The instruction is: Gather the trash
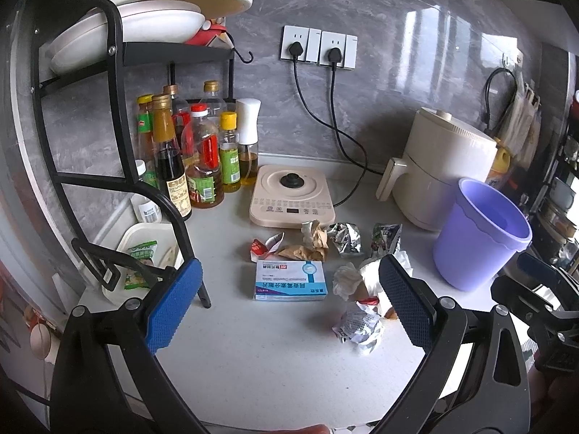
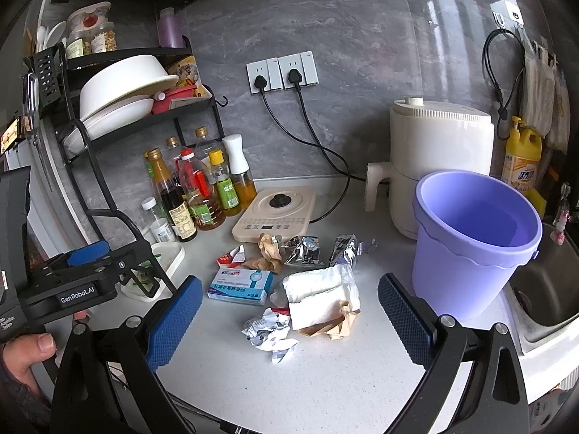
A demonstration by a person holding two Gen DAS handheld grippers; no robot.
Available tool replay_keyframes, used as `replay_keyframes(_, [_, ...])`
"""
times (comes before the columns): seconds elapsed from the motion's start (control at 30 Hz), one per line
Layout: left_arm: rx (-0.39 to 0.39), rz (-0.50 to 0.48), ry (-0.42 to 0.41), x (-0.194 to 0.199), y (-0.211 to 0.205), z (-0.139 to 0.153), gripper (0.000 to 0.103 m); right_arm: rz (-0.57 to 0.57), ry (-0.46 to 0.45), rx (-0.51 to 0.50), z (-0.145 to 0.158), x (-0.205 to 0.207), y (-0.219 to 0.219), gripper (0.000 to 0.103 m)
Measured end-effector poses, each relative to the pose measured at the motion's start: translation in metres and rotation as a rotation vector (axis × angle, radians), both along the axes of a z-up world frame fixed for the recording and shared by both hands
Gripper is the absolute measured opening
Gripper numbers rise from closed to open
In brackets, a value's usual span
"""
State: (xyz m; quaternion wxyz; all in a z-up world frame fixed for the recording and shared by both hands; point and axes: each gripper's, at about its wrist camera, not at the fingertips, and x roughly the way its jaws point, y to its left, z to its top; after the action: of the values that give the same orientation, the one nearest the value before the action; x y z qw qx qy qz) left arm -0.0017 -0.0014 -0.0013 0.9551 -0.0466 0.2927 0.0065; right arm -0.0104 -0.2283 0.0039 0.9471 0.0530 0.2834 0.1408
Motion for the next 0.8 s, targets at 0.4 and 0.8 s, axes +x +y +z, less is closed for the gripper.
replay_keyframes(0.4, [-0.003,-0.014,0.014,0.010,-0.002,-0.004,0.097,-0.004,0.013,-0.006,0.000,0.009,-0.001,0.095])
replay_keyframes(0.8, [-0.024,-0.004,0.065,0.020,-0.003,-0.021,0.097,-0.001,0.054,-0.011,-0.009,0.014,-0.006,0.095])
